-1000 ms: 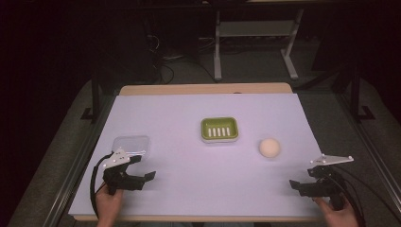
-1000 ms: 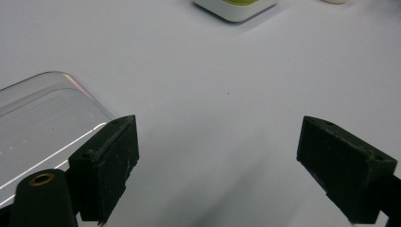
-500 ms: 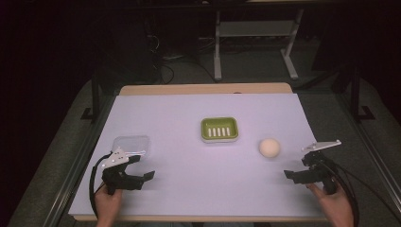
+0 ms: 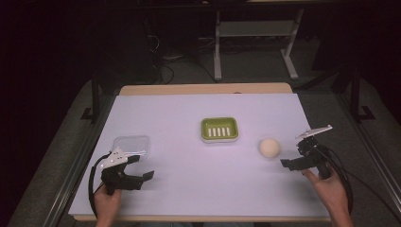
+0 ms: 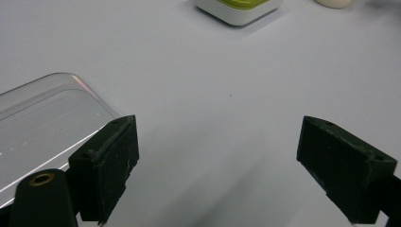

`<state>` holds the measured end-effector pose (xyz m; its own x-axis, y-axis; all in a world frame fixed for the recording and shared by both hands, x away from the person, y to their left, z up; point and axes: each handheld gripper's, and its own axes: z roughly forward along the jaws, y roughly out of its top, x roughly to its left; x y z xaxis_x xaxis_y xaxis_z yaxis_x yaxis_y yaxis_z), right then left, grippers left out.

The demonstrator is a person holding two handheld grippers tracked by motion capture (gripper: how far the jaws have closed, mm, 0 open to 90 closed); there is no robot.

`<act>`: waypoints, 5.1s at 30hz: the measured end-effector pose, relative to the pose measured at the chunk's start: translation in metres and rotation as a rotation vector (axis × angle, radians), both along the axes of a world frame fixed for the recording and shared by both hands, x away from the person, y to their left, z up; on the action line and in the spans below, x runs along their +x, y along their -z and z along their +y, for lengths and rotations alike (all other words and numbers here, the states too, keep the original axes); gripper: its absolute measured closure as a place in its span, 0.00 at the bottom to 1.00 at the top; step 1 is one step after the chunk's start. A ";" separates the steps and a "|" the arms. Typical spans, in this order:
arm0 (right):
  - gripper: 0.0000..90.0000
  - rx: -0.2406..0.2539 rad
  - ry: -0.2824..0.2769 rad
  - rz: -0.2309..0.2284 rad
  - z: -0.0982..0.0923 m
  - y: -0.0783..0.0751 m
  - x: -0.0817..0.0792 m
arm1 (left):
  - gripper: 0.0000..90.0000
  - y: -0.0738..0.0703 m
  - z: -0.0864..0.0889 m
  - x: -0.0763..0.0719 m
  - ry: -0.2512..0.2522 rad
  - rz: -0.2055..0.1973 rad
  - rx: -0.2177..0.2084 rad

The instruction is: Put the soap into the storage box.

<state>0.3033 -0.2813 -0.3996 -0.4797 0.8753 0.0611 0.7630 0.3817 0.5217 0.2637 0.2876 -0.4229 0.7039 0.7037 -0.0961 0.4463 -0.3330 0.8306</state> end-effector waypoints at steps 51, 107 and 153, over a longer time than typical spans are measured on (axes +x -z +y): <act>0.16 -0.131 -0.071 0.150 0.059 0.001 0.083 | 0.14 0.000 0.002 0.001 0.008 -0.004 0.001; 0.26 -0.093 -0.052 0.214 0.062 0.011 0.083 | 0.14 -0.001 0.004 0.001 0.003 -0.009 -0.008; 0.26 -0.073 -0.131 0.153 0.096 -0.040 0.100 | 0.14 -0.003 0.006 0.000 -0.009 -0.010 -0.022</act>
